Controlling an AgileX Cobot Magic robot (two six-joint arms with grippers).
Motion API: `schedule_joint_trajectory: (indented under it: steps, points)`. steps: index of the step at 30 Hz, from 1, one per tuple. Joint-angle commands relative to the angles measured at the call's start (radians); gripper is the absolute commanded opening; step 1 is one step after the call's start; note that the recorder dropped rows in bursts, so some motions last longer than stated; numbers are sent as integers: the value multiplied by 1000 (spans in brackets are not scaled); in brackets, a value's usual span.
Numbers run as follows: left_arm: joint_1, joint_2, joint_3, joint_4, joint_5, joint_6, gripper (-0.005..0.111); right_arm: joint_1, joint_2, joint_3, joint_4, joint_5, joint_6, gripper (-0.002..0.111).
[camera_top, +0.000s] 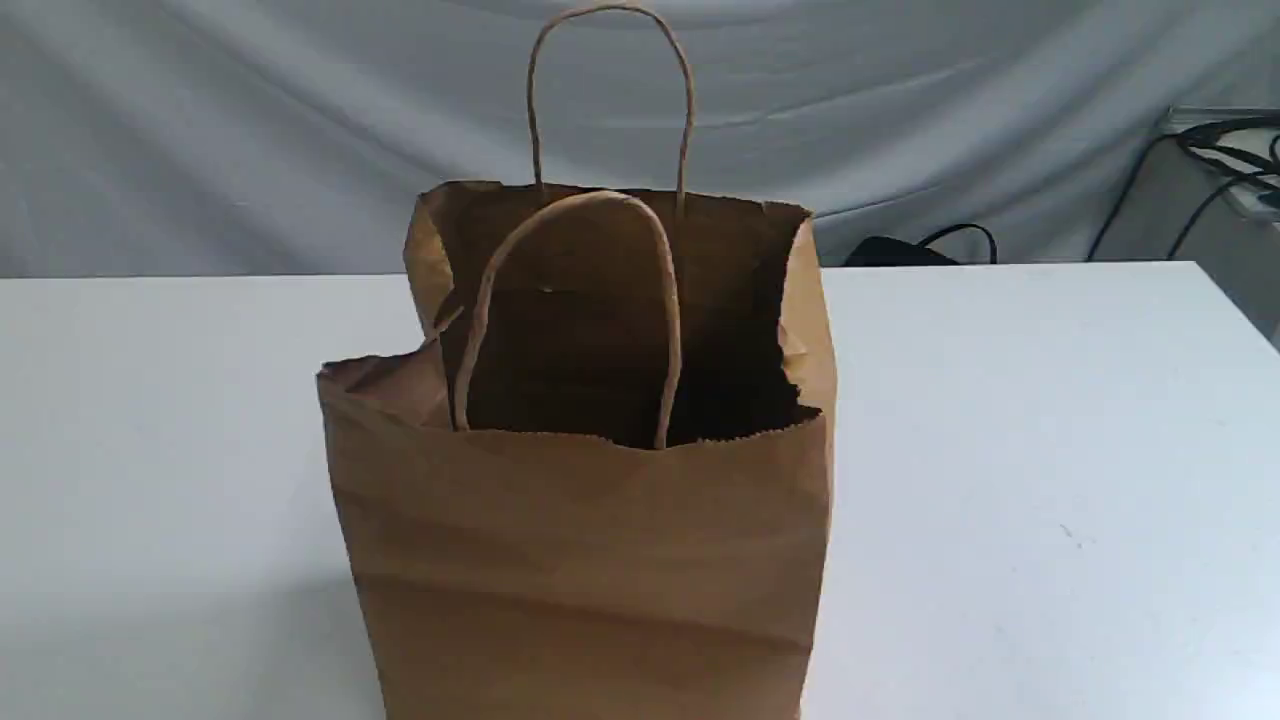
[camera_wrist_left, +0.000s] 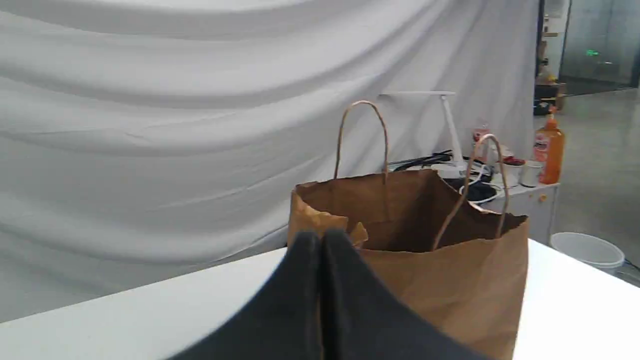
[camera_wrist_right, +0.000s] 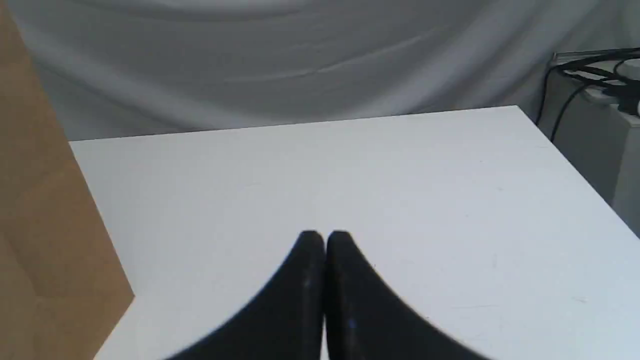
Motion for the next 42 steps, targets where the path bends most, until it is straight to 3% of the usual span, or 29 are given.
schedule_joint_trajectory:
  steps: [1,5,8,13,19,22,27,37,42]
  points:
    - [91,-3,8,-15,-12,-10,0,-7,-4,4,7,5,-2,0]
    - [233,-3,8,-18,-24,-10,0,-7,-4,4,7,5,-2,0]
    - [332,-3,43,-18,-116,-10,0,-7,-4,4,7,5,-2,0]
    - [475,-3,206,16,-431,-2,0,-7,-4,4,7,5,-2,0]
    - [545,-3,492,67,-867,16,0,-7,-4,4,7,5,-2,0]
    - [560,-3,601,63,-973,16,0,-7,-4,4,7,5,-2,0]
    - [562,-3,675,-34,-955,16,0,-7,-4,4,7,5,-2,0]
    - [562,-3,675,-34,-609,13,0,-7,-4,4,7,5,-2,0]
    - [562,-3,675,-34,-572,16,0,-7,-4,4,7,5,-2,0]
